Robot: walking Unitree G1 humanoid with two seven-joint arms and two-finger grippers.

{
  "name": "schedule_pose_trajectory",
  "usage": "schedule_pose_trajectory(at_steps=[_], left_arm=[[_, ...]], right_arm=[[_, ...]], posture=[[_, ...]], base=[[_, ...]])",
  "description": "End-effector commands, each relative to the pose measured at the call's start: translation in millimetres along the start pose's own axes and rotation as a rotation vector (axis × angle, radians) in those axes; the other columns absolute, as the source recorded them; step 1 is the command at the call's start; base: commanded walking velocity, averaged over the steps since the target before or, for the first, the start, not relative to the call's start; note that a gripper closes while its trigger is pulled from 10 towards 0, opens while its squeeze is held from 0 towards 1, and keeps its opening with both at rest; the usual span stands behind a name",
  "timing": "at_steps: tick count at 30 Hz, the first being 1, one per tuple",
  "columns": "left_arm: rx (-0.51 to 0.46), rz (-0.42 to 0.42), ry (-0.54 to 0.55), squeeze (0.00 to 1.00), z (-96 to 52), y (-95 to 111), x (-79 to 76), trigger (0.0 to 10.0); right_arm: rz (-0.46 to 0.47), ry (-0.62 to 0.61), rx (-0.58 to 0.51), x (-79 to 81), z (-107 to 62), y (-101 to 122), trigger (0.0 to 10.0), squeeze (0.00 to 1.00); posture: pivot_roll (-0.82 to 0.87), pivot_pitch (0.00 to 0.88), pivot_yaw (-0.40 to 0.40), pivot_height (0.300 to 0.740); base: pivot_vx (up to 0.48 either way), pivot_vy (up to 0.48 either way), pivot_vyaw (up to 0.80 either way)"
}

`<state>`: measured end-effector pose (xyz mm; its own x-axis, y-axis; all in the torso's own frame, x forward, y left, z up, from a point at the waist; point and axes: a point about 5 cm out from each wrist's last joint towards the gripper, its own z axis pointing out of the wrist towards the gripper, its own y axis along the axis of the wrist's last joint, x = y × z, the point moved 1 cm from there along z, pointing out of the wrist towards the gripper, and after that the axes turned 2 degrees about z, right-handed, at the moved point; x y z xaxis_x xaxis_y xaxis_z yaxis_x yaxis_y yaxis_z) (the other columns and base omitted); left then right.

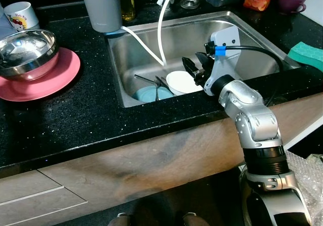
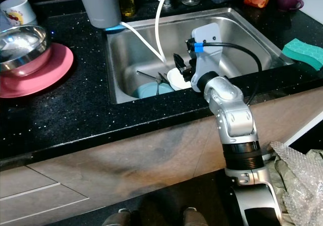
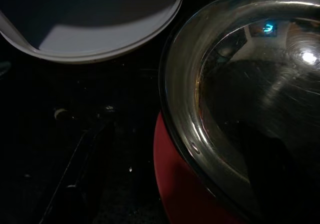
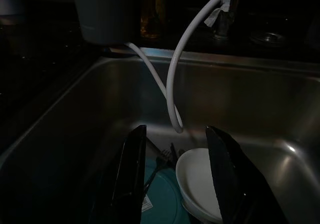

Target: Kitchen organization

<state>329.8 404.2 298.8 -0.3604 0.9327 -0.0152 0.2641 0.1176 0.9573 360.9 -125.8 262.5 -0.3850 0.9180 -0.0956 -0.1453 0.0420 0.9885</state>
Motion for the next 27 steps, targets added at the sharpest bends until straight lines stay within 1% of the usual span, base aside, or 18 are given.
schedule_pose_trajectory(at_steps=[1,4,6,7,8,9,10,14,16,19,22,23,27], left_arm=[[0.05,-0.028,0.007,0.0,1.3,-12,4.8,10.0],[0.074,-0.079,-0.026,0.0,3.7,-20,0.4,10.0],[0.074,-0.079,-0.026,0.0,3.7,-20,0.4,10.0],[0.075,-0.093,-0.033,0.0,3.9,-20,-0.6,10.0],[0.073,-0.08,-0.034,0.0,4.3,-21,-1.7,0.0],[0.068,-0.073,-0.04,0.0,4.7,-20,-3.8,0.0],[0.054,-0.046,-0.048,0.0,5.4,-19,-7.1,0.0],[0.04,-0.033,-0.058,0.0,5.8,-18,-9.2,0.0],[0.003,0.017,-0.061,0.0,6.3,-15,-12.2,0.0],[-0.042,0.034,-0.104,0.0,6.5,-11,-21.6,0.0],[-0.057,0.04,-0.122,0.0,6.3,-9,-24.8,0.0],[-0.084,0.062,-0.142,0.0,5.6,-7,-30.0,0.0],[-0.118,0.08,-0.157,0.0,3.7,-1,-35.2,0.0]], right_arm=[[-0.004,0.008,-0.003,0.9,0.0,-1,10.0,0.0],[-0.007,0.006,-0.003,0.0,-0.5,0,10.0,0.0],[-0.007,0.006,-0.003,0.0,-0.5,0,10.0,0.0],[-0.007,0.006,-0.003,-0.2,-0.6,0,10.0,0.0],[-0.008,0.005,-0.003,-0.5,-0.8,0,10.0,0.0],[-0.008,0.004,-0.003,-0.9,-0.9,0,10.0,0.0],[-0.009,0.003,-0.002,-1.3,-1.1,0,10.0,0.0],[-0.009,0.002,-0.002,-1.5,-1.0,0,10.0,0.0],[-0.009,0.002,-0.002,-1.7,-1.0,0,10.0,0.0],[-0.007,0.0,-0.004,-1.9,-0.8,0,10.0,0.0],[-0.007,-0.001,-0.004,-2.0,-0.8,0,10.0,0.0],[-0.007,-0.002,-0.004,-2.4,-0.6,0,10.0,0.0],[-0.007,-0.004,-0.004,-2.8,-0.4,0,10.0,0.0]], posture=[[0.05,0.124,0.006,0.74],[0.05,0.125,0.007,0.74],[0.05,0.125,0.007,0.74],[0.04,0.126,0.008,0.74],[0.04,0.128,0.009,0.74],[0.04,0.129,0.008,0.74],[0.05,0.129,0.008,0.74],[0.05,0.13,0.009,0.74],[0.05,0.13,0.01,0.74],[0.05,0.13,0.011,0.74],[0.05,0.13,0.011,0.74],[0.05,0.131,0.011,0.74],[0.05,0.131,0.01,0.74]], base=[[0.0,0.0,0.0],[0.0,0.0,0.0],[0.0,0.0,0.0],[0.0,0.0,0.0],[0.0,0.0,0.0],[0.0,0.0,0.0],[0.0,0.0,0.0],[0.0,0.0,0.0],[0.0,0.0,0.0],[0.0,0.0,0.0],[0.0,0.0,0.0],[0.0,0.0,0.0],[0.0,0.0,0.0]])
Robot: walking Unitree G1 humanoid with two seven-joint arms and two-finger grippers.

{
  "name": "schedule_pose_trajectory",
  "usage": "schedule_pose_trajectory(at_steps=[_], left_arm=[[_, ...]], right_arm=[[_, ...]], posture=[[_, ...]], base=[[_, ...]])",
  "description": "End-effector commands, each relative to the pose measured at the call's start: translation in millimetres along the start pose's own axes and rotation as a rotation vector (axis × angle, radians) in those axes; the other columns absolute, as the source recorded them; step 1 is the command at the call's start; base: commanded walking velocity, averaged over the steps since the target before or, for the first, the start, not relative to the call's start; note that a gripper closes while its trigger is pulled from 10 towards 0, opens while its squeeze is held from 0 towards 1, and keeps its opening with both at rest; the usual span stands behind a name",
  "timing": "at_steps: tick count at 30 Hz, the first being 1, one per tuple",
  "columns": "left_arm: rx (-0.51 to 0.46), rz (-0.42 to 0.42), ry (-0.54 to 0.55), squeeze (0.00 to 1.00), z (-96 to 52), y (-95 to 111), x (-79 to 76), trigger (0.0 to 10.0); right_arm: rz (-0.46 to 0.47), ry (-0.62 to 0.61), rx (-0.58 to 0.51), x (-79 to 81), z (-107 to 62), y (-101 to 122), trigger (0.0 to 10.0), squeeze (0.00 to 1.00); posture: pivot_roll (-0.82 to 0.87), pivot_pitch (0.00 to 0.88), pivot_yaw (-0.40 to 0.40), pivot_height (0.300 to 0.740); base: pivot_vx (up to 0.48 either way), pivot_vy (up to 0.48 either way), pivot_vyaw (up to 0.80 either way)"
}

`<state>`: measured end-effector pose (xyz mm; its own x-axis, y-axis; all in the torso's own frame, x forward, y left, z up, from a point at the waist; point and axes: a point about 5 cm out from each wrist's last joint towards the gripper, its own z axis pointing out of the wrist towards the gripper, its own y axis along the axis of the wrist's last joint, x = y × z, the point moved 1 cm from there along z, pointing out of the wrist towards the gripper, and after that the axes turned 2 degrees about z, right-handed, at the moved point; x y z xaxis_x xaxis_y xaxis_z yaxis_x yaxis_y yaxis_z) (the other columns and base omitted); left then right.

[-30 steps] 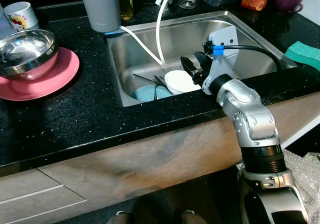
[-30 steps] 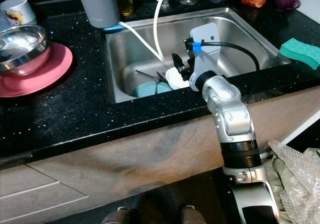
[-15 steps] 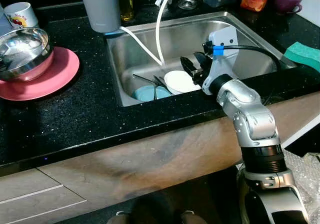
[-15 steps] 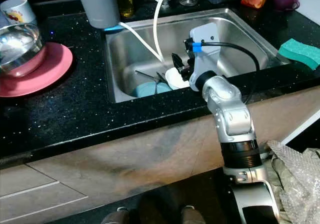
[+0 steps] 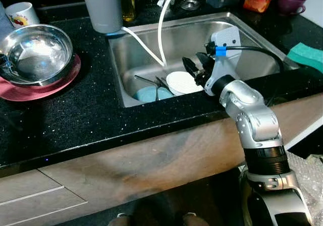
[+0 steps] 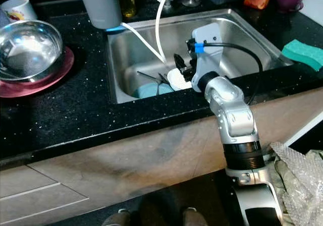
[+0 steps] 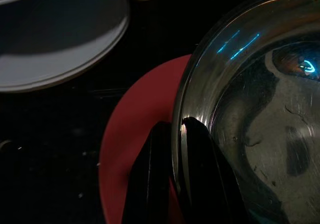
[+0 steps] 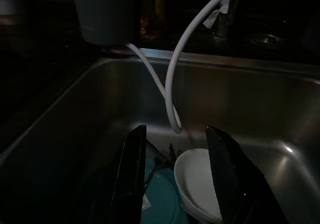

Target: Kitchen organization

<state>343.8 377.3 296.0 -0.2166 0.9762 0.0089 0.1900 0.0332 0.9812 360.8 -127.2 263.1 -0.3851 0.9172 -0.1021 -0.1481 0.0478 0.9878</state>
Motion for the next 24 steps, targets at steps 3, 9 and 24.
schedule_pose_trajectory(at_steps=[3,9,24], left_arm=[[-0.052,0.03,-0.04,0.15,-0.7,7,-10.3,0.0],[-0.191,0.047,-0.139,0.25,-5.8,30,-34.9,0.0],[-0.556,0.246,-0.364,0.0,-29.4,53,-120.5,0.0]], right_arm=[[0.0,-0.006,-0.004,-1.6,0.4,0,10.0,0.0],[0.004,-0.011,-0.016,-2.0,1.8,2,10.0,0.0],[0.124,-0.027,-0.111,-1.0,3.1,21,10.0,0.07]], posture=[[0.05,0.132,0.008,0.74],[0.05,0.129,0.006,0.74],[0.06,0.13,0.012,0.74]], base=[[0.0,0.0,0.0],[0.0,0.0,0.0],[0.0,0.0,0.0]])
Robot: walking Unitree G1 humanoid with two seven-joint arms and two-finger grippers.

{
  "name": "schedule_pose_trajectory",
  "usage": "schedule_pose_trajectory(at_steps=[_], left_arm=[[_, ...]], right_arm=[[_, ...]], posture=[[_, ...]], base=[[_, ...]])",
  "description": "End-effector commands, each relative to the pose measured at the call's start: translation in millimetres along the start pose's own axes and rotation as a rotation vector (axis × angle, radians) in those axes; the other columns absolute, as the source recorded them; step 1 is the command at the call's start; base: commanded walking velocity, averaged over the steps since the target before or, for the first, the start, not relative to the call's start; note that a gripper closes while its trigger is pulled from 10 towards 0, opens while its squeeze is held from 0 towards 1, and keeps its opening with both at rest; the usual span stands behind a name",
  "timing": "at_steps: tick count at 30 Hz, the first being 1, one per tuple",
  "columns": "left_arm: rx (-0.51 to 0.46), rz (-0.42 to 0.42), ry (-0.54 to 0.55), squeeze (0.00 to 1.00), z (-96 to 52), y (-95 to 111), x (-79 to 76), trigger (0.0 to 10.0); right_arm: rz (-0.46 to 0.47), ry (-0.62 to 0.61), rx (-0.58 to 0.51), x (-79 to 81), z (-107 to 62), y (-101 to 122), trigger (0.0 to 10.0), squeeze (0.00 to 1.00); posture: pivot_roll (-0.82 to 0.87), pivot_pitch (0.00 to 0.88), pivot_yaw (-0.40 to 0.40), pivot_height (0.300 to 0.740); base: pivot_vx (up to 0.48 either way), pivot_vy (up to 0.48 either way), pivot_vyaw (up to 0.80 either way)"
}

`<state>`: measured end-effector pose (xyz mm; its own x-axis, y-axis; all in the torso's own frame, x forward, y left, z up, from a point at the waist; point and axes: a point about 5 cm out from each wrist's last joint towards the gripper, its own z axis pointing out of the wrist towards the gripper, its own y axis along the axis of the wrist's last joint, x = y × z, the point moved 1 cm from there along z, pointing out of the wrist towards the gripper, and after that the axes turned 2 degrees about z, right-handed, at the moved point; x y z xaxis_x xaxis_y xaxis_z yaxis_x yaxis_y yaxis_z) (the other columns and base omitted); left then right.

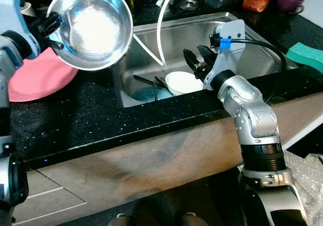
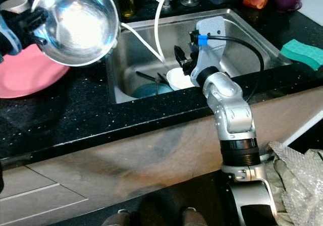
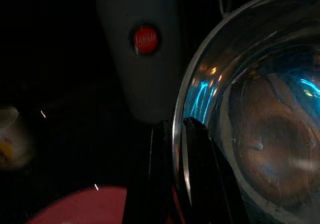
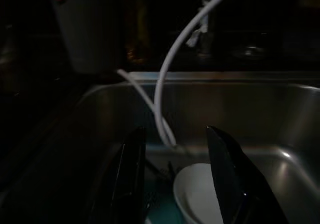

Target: Kitchen organization

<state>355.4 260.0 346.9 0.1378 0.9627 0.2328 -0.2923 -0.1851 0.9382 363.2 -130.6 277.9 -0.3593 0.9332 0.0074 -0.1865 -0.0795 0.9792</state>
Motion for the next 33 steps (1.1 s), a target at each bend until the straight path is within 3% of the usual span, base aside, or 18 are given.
schedule_pose_trajectory(at_steps=[1,2,5,11,12,13,14,24,26,33], left_arm=[[-0.076,0.104,-0.012,0.0,0.5,8,-14.8,0.0],[-0.076,0.104,-0.012,0.0,0.5,8,-14.8,0.0],[-0.146,0.196,-0.032,0.0,2.3,8,-46.2,0.0],[-0.207,0.2,-0.06,0.0,1.2,9,-66.2,0.0],[-0.223,0.197,-0.065,0.0,1.3,9,-70.4,0.0],[-0.223,0.197,-0.065,0.0,1.3,9,-70.4,0.0],[-0.234,0.189,-0.07,0.0,1.5,9,-74.5,0.0],[-0.348,0.196,-0.078,0.0,-3.3,17,-88.2,0.0],[-0.342,0.178,-0.071,0.0,-3.5,16,-88.5,0.0],[-0.275,0.254,0.021,0.0,-5.3,4,-78.3,0.0]], right_arm=[[0.047,0.039,-0.043,8.5,1.4,12,10.0,1.0],[0.047,0.039,-0.043,8.5,1.4,12,10.0,1.0],[0.111,0.086,-0.083,18.6,2.1,24,10.0,1.0],[0.161,0.113,-0.084,28.0,2.8,27,10.0,1.0],[0.17,0.119,-0.078,31.2,3.2,26,10.0,0.91],[0.17,0.119,-0.078,31.2,3.2,26,10.0,0.91],[0.176,0.121,-0.068,33.5,3.5,25,10.0,0.0],[0.142,0.077,-0.032,31.5,4.6,17,10.0,0.0],[0.144,0.079,-0.03,31.7,4.6,17,10.0,0.0],[0.183,0.059,-0.045,27.5,3.9,20,10.0,0.0]], posture=[[0.05,0.131,0.016,0.74],[0.05,0.131,0.016,0.74],[0.05,0.132,0.02,0.74],[0.05,0.132,0.021,0.74],[0.05,0.132,0.023,0.74],[0.05,0.132,0.023,0.74],[0.05,0.132,0.022,0.74],[0.05,0.13,0.024,0.74],[0.05,0.13,0.024,0.74],[0.04,0.123,0.026,0.74]], base=[[0.0,0.0,0.0],[0.0,0.0,0.0],[0.0,0.0,0.0],[0.0,0.0,0.0],[0.0,0.0,0.0],[0.0,0.0,0.0],[0.0,0.0,0.0],[0.0,0.0,0.0],[0.0,0.0,0.0],[0.0,0.0,0.0]])
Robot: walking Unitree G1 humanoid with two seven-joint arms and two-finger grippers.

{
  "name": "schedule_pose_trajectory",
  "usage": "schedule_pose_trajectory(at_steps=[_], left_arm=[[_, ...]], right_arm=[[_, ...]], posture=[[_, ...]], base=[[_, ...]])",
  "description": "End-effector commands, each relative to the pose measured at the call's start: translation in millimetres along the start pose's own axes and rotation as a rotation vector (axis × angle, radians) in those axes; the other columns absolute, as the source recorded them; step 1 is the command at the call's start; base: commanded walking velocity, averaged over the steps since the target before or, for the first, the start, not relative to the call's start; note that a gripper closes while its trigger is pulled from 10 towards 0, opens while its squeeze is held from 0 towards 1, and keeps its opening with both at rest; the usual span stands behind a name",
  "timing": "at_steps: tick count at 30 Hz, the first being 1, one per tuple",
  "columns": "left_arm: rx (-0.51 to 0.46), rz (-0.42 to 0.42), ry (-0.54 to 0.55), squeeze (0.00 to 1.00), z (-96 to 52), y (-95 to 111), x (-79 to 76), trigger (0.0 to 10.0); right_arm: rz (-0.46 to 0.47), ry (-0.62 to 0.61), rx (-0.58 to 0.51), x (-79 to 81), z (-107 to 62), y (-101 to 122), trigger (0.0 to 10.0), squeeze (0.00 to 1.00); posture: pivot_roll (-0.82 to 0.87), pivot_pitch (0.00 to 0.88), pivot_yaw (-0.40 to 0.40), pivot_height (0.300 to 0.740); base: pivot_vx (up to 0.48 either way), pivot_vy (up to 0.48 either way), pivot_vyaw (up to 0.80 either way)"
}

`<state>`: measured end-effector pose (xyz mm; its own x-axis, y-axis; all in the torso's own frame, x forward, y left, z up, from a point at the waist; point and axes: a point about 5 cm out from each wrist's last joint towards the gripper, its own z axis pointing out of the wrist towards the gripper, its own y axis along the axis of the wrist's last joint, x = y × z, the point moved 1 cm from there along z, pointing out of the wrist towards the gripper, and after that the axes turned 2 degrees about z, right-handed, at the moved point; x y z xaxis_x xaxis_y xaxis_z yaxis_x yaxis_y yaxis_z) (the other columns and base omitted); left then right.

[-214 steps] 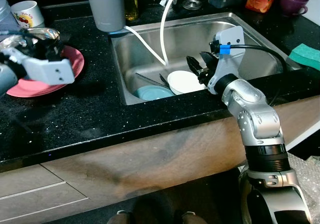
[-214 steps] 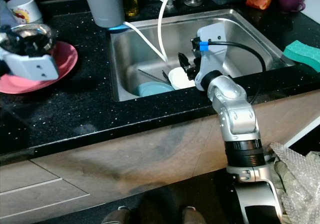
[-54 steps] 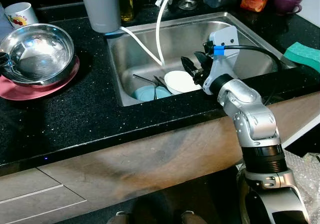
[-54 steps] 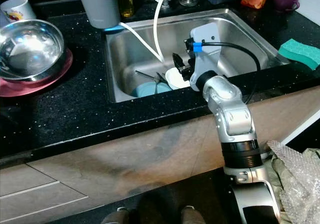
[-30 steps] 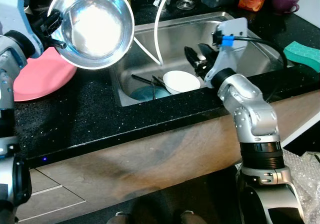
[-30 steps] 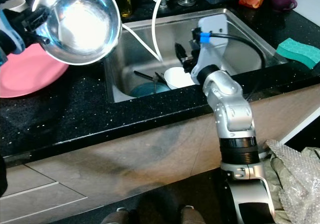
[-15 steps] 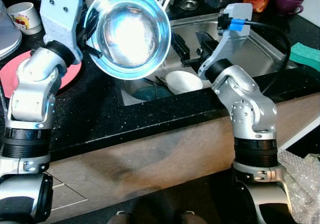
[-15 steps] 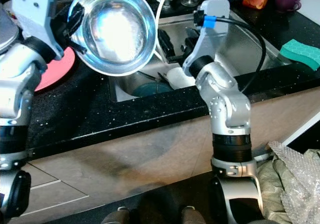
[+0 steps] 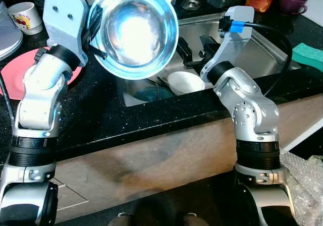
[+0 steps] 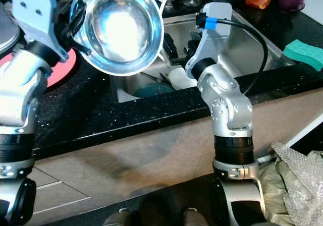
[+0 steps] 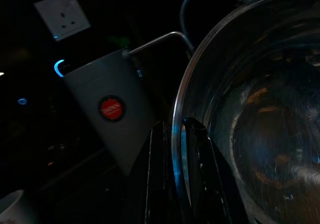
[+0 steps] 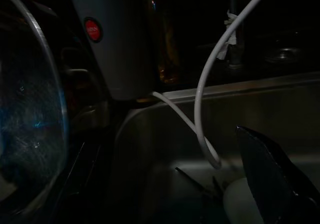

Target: Kitchen organization

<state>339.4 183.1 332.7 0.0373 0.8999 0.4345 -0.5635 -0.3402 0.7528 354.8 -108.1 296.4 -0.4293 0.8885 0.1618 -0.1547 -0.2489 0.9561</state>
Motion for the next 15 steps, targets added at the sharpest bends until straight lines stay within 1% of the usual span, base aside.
schedule_pose_trajectory(at_steps=[1,5,10,11,15], left_arm=[[0.02,0.031,0.039,0.0,-2.7,-4,4.0,0.0],[0.018,0.031,0.053,0.0,-2.3,-5,5.9,0.0],[0.011,0.037,0.04,0.0,-1.7,-5,1.4,0.0],[0.011,0.053,0.035,0.0,-2.0,-6,0.5,0.0],[0.017,0.057,0.035,0.0,-2.7,-8,-0.7,0.0]], right_arm=[[0.025,0.01,-0.019,2.6,0.0,4,10.0,0.0],[0.058,0.027,-0.052,4.5,-0.1,9,10.0,0.0],[0.098,0.058,-0.076,9.6,-0.1,13,10.0,0.0],[0.112,0.06,-0.081,9.8,-0.2,14,10.0,0.0],[0.141,0.063,-0.088,9.7,-0.4,16,10.0,0.0]], posture=[[0.04,0.123,0.026,0.74],[0.04,0.118,0.026,0.74],[0.04,0.113,0.026,0.74],[0.04,0.111,0.027,0.74],[0.04,0.108,0.027,0.74]], base=[[0.0,0.0,0.0],[0.0,0.0,0.0],[0.0,0.0,0.0],[0.0,0.0,0.0],[0.0,0.0,0.0]])
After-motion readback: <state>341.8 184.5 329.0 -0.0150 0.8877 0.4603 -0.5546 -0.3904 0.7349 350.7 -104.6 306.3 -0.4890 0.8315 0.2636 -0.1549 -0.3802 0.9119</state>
